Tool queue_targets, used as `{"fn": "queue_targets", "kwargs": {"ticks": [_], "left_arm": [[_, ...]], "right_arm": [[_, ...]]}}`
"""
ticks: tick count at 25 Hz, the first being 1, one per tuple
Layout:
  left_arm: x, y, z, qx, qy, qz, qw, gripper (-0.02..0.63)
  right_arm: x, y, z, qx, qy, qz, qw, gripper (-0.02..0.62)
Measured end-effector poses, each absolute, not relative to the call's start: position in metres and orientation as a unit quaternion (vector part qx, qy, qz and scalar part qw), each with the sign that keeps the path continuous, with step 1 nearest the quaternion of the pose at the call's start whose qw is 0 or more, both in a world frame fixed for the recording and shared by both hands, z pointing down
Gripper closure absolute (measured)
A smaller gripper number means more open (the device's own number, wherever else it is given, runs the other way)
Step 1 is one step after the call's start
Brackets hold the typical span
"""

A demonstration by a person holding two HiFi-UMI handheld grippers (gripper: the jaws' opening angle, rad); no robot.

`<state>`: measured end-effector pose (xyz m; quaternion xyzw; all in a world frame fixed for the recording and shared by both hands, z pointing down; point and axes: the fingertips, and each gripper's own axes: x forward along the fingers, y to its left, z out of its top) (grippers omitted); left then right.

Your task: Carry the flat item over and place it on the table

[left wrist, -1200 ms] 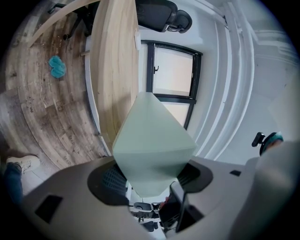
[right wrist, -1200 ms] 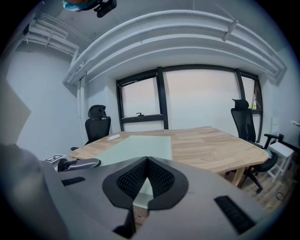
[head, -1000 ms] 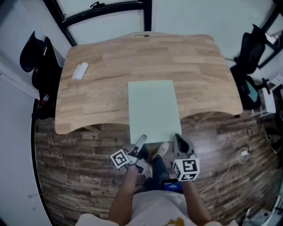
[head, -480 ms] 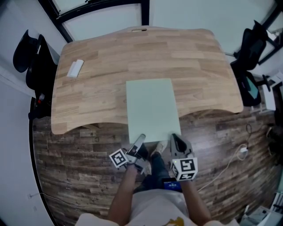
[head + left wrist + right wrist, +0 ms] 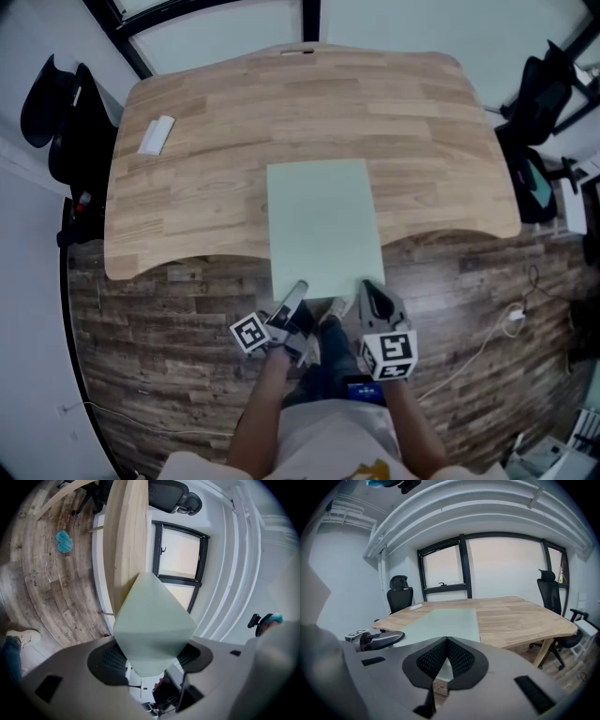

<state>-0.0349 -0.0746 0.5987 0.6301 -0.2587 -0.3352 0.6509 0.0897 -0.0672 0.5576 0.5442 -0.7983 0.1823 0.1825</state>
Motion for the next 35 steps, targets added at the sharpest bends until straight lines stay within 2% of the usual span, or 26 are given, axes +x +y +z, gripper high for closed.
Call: {"fn": "queue_targets", "kwargs": {"ticks": [35], "left_arm": [[-0.042, -0.081, 0.621, 0.603, -0.292, -0.334, 0.663, 0.314]], "right_arm": [[0.084, -0.072, 0.591, 0.518, -0.802, 0.205, 0.218, 0.598]]}}
